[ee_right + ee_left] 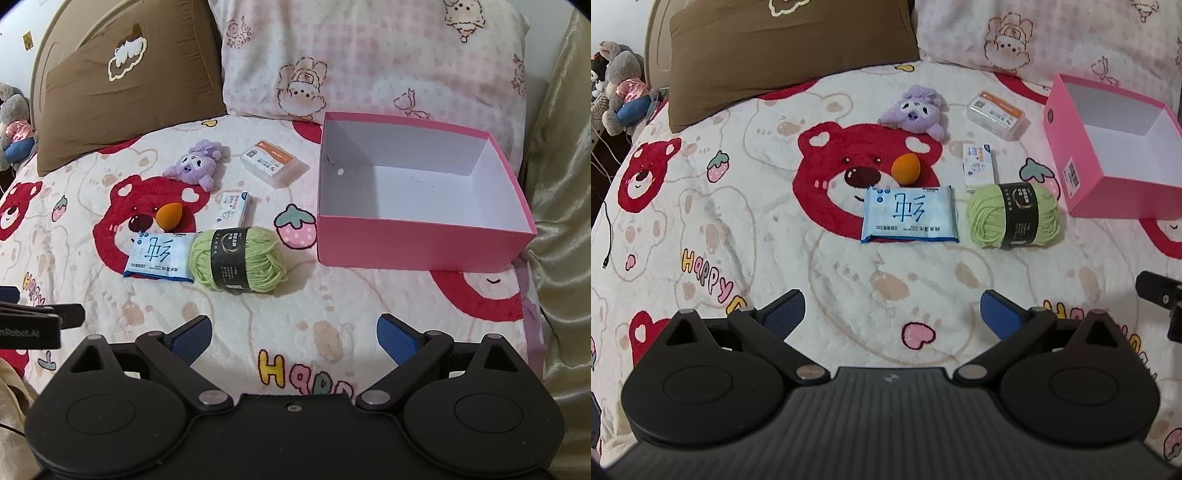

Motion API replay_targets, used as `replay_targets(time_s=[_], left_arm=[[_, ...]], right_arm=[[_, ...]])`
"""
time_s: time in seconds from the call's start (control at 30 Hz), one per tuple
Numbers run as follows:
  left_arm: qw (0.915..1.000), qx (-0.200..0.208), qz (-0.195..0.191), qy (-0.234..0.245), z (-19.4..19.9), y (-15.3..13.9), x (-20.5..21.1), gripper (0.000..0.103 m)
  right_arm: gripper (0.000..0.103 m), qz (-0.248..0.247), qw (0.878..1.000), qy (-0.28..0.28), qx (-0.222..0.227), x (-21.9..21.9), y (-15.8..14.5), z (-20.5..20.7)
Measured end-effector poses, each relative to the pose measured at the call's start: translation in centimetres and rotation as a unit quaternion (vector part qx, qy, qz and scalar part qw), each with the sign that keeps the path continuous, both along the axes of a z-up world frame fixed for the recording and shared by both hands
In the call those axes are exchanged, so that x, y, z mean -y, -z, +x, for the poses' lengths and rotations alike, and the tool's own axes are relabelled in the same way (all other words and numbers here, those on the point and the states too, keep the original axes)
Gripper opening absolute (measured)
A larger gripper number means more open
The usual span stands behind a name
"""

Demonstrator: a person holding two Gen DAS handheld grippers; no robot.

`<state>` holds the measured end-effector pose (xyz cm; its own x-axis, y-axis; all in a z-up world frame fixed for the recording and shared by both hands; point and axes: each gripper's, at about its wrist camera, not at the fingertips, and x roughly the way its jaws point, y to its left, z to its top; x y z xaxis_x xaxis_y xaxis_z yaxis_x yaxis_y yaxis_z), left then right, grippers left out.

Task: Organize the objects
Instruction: 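Move the left tool toward the green yarn skein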

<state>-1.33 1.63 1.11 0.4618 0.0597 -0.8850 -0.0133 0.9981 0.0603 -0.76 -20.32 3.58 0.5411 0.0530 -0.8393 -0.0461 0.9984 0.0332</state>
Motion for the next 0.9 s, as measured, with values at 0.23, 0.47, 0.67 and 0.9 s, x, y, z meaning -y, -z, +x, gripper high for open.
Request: replay_targets(time_s=[0.23,0.47,0.67,0.9], left_arm=[[0.9998,0.011,-0.019,-0.002,-0.3,-0.6,-0.6,0.103],[0.9993,0.025,-0.029,-0.002,-0.7,-0.9,-0.6,0.103],[0.9988,0.028,-0.039,-0.002,-0.5,0.2,-0.6,0.103],[0.9983,0.038,-0.042,0.005,-0.6,0.5,-0.6,0.103]], right_arm=[[0.098,0.000,1.000,-0.003,0.005,0.0,-0.1,-0.3],[0.098,-0.001,1.000,-0.004,0.010,-0.2,-0.6,-0.7],[0.098,0.002,1.000,-0.008,0.009,0.0,-0.6,-1.0],[0.098,0.004,1.000,-0.010,0.009,0.0,-0.7,-1.1]])
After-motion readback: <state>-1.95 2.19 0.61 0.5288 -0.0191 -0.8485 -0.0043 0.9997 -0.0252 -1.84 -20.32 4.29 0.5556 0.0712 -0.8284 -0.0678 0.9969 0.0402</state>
